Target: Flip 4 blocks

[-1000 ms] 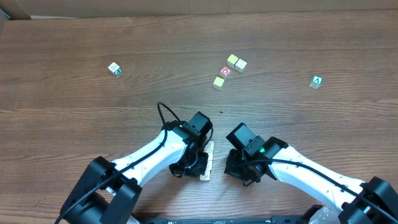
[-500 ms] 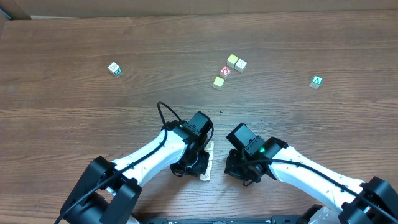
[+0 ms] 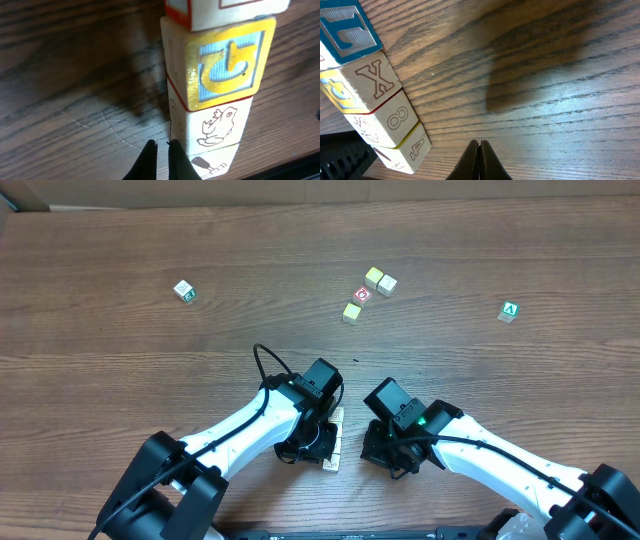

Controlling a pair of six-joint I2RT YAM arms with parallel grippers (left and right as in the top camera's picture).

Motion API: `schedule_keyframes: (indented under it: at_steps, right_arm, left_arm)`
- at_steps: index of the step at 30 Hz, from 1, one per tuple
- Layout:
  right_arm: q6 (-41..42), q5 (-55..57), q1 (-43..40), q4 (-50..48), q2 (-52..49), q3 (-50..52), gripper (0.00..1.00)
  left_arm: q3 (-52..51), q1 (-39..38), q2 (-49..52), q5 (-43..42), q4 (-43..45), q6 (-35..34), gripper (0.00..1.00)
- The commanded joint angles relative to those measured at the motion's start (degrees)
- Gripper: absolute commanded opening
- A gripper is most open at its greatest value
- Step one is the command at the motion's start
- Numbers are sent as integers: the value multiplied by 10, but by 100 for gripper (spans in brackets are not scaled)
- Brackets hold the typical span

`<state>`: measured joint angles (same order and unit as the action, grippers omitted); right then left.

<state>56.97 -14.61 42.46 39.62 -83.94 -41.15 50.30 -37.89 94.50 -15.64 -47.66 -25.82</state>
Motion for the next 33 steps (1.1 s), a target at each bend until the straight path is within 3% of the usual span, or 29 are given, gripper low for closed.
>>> schedule_keyframes:
  at_steps: [1, 14, 24, 33]
  right_arm:
    - [-2, -1, -2, 1, 10, 2, 4]
    - [3, -35, 9, 5, 10, 2, 4]
    - [85, -33, 126, -12, 11, 2, 4]
    - [151, -28, 217, -45, 11, 2, 4]
  left_arm:
    - [5, 1, -10, 21, -8, -22, 5]
    - [5, 57, -11, 61, -49, -24, 4]
    - [5, 123, -11, 55, -46, 1, 4]
    - [5, 129, -10, 56, -39, 16, 5]
